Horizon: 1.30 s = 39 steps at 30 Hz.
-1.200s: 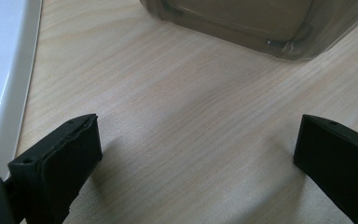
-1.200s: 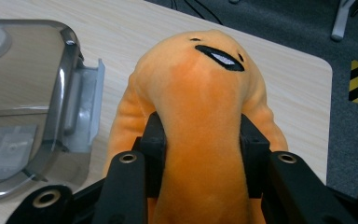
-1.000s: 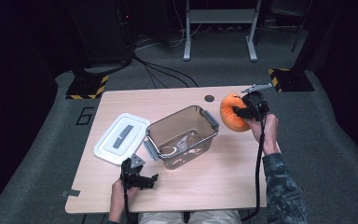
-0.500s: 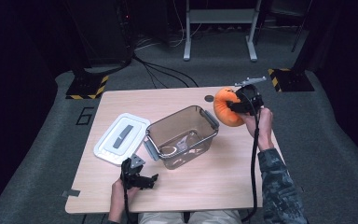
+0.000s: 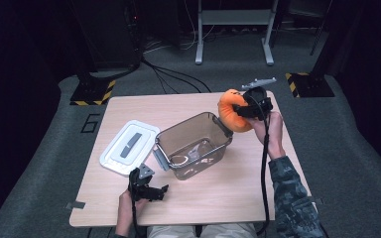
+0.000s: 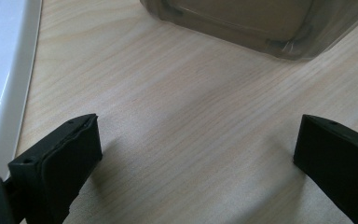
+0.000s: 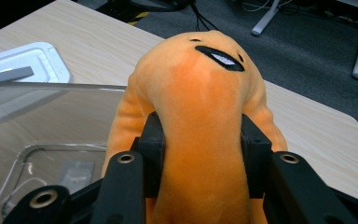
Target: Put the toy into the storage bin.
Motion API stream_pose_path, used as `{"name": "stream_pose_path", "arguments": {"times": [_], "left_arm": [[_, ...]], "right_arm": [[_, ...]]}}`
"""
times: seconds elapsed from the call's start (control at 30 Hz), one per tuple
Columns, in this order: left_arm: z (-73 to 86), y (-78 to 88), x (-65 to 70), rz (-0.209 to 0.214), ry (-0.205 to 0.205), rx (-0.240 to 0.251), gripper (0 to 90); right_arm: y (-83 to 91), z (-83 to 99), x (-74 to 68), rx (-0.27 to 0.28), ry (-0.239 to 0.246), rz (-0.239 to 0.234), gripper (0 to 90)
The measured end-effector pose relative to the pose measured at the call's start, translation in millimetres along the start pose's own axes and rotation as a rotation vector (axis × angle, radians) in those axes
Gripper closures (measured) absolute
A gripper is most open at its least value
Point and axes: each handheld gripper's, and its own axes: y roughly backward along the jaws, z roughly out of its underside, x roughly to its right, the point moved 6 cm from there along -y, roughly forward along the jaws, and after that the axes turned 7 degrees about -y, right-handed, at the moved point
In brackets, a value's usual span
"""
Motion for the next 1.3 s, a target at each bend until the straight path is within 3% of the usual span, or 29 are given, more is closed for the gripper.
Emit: {"name": "stream_pose_path", "arguments": {"times": [0.7,1.3], "left_arm": [[0.1,0.4,-0.4,-0.001,-0.007,-0.003,0.5],[0.1,0.4,-0.4,-0.002,-0.008,-0.003,0.5]], "right_arm": [[-9.8,-10.2,-54.6,-0.020,0.048,-0.064,59.7],[-22.8,-0.8,-79.6,-0.034,0.093,-0.106,59.4]]}}
